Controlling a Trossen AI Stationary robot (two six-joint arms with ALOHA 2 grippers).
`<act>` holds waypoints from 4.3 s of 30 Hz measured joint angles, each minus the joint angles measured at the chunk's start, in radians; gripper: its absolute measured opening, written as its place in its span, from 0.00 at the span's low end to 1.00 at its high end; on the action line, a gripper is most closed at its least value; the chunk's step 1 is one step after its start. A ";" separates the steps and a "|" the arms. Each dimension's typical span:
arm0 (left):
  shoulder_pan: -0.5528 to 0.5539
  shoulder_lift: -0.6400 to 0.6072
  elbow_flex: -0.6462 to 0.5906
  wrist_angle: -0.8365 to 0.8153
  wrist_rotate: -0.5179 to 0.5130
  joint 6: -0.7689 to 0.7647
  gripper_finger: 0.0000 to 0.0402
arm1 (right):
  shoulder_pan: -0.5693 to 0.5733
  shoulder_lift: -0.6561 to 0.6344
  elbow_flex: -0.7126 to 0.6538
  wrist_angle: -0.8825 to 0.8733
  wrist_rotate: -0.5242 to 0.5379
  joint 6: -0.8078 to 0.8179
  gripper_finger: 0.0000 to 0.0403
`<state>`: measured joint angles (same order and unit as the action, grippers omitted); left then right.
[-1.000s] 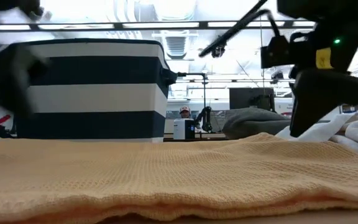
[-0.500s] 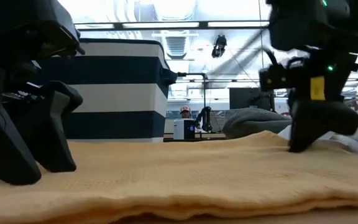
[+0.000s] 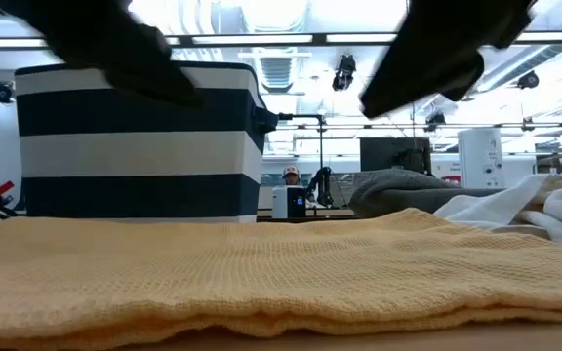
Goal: Fold towel
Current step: Fold the yellow kitchen towel
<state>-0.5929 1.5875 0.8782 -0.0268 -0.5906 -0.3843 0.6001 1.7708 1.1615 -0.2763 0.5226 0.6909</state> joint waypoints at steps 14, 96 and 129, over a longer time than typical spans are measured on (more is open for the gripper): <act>0.400 0.060 -0.024 0.004 0.070 0.111 0.46 | 0.085 0.357 0.300 -0.063 -0.160 -0.028 0.27; -0.540 0.112 0.260 -0.672 0.437 -0.985 0.59 | -0.025 0.247 0.346 -0.582 0.082 -0.010 0.38; -0.576 0.101 0.352 -0.781 0.331 -0.883 0.03 | 0.030 0.259 0.445 -0.266 0.155 -0.300 0.18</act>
<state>-1.1686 1.6885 1.2305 -0.8076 -0.2593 -1.2672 0.6298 2.0302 1.6070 -0.5427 0.6777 0.3912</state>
